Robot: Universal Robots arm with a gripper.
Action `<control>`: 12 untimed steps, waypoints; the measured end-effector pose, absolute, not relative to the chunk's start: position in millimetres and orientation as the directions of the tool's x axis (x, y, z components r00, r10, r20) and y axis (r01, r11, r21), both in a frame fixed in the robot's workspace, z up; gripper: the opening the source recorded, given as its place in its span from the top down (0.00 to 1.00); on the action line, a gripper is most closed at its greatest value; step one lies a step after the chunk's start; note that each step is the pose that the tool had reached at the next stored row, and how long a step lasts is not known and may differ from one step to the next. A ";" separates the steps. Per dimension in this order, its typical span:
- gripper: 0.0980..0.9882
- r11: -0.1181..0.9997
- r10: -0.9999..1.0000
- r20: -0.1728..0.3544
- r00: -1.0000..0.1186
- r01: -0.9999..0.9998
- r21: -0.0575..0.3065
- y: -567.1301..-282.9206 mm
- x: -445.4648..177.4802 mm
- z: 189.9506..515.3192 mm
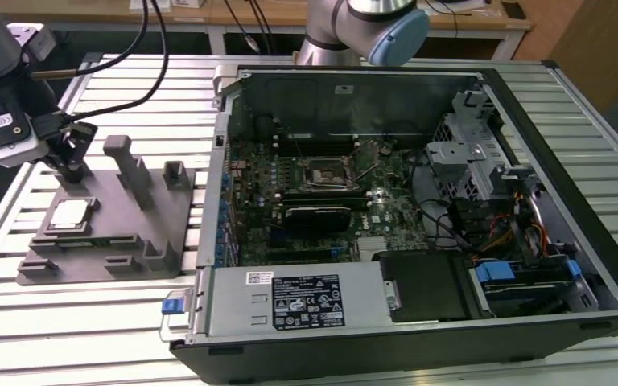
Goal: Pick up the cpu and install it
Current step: 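Pick up the cpu and move it towards the insertion slot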
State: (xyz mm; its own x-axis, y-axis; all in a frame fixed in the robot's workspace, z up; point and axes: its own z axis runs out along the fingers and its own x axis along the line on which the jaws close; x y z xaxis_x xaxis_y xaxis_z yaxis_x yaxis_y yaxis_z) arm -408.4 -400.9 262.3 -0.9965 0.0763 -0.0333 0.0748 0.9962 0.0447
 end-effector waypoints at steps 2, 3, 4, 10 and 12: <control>0.99 0.996 0.076 -0.033 -0.997 0.075 0.045 -401.4 -408.9 260.1; 0.99 0.996 0.076 -0.033 -0.997 0.075 0.045 -401.6 -409.2 258.7; 0.99 0.996 0.076 -0.033 -0.997 0.075 0.045 -401.8 -409.5 257.6; 0.99 0.996 0.076 -0.033 -0.997 0.075 0.045 -402.5 -410.8 252.2; 0.99 0.996 0.076 -0.033 -0.997 0.075 0.045 -402.6 -411.3 250.5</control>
State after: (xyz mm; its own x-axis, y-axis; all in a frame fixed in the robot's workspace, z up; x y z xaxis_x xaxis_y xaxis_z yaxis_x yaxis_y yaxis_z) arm -411.3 -402.6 250.5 -0.9965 0.0762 -0.0334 0.0747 0.9962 0.0449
